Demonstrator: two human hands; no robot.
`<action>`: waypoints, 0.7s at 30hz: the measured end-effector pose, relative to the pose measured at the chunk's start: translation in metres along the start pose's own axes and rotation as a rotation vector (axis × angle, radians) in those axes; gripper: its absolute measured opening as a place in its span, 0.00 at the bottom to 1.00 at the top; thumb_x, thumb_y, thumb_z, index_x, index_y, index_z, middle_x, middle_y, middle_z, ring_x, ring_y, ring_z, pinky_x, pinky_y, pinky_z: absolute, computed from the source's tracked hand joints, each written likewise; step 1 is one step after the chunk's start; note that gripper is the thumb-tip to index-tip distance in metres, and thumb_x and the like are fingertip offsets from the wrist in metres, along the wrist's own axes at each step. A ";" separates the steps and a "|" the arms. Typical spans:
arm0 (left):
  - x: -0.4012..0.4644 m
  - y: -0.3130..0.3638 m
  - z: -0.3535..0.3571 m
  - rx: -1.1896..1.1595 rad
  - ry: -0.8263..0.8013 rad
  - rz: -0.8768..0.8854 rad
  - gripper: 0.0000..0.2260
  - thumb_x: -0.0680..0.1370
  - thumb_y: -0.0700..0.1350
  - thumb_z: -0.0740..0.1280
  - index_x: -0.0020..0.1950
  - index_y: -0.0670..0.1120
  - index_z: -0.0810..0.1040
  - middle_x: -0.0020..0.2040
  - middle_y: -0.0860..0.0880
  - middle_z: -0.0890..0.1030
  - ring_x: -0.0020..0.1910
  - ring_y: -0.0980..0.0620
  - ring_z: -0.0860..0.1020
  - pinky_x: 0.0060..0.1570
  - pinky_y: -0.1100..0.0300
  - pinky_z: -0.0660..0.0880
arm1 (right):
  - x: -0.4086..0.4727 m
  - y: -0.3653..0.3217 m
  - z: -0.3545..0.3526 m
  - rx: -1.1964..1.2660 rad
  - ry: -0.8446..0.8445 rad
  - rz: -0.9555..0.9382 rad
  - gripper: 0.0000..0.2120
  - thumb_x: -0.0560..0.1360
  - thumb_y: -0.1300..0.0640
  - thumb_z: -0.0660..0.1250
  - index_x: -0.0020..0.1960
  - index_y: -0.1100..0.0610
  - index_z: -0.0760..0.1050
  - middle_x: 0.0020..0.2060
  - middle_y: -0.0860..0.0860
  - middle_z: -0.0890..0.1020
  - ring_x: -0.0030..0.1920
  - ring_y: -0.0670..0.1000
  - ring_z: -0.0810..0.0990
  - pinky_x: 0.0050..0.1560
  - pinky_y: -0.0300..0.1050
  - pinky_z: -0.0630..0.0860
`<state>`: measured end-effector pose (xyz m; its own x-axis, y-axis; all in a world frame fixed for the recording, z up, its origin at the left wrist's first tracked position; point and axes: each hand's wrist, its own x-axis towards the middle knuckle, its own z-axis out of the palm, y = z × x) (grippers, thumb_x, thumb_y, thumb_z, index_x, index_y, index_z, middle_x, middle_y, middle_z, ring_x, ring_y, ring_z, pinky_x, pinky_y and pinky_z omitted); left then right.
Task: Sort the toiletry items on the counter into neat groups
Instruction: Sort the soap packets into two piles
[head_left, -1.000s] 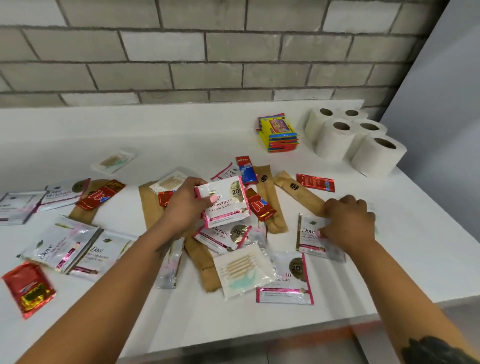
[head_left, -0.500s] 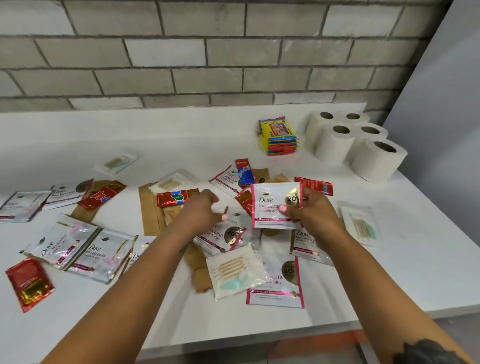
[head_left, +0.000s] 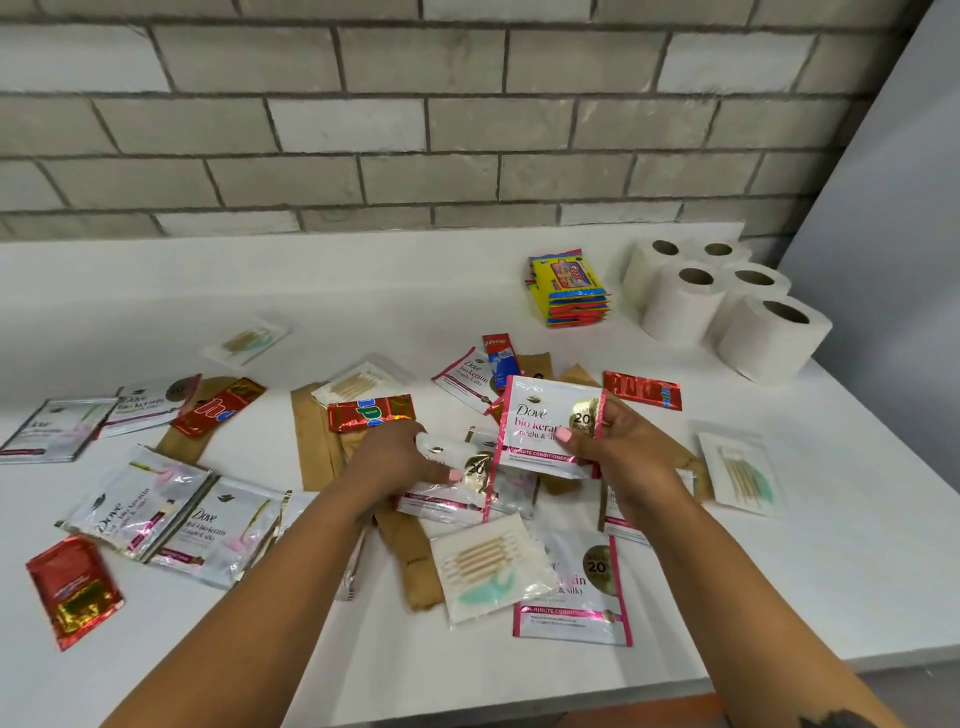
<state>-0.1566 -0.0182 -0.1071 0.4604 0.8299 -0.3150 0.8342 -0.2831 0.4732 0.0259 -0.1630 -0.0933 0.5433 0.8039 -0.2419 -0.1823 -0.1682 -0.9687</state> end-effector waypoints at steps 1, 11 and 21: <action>0.000 -0.002 -0.002 -0.139 0.003 0.020 0.27 0.65 0.55 0.76 0.61 0.46 0.77 0.57 0.49 0.81 0.56 0.49 0.79 0.56 0.54 0.76 | 0.001 0.000 0.003 0.003 -0.008 0.002 0.20 0.70 0.69 0.70 0.59 0.56 0.76 0.50 0.56 0.85 0.49 0.54 0.85 0.50 0.50 0.81; -0.014 0.021 -0.008 -1.071 -0.157 0.014 0.13 0.81 0.49 0.56 0.58 0.44 0.74 0.47 0.44 0.85 0.45 0.46 0.83 0.46 0.53 0.81 | 0.010 0.006 0.056 -0.149 0.065 -0.060 0.19 0.68 0.67 0.73 0.57 0.57 0.76 0.49 0.54 0.84 0.49 0.53 0.84 0.51 0.52 0.81; -0.020 0.033 0.001 -0.923 -0.049 0.069 0.11 0.80 0.46 0.60 0.61 0.46 0.72 0.49 0.48 0.82 0.49 0.48 0.81 0.53 0.52 0.78 | 0.002 -0.005 0.026 -0.491 0.019 -0.010 0.16 0.67 0.57 0.76 0.49 0.51 0.73 0.41 0.48 0.79 0.42 0.50 0.81 0.41 0.46 0.80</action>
<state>-0.1385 -0.0446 -0.0863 0.5299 0.7982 -0.2866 0.2416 0.1818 0.9532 0.0066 -0.1455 -0.0878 0.5583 0.7975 -0.2287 0.2286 -0.4130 -0.8816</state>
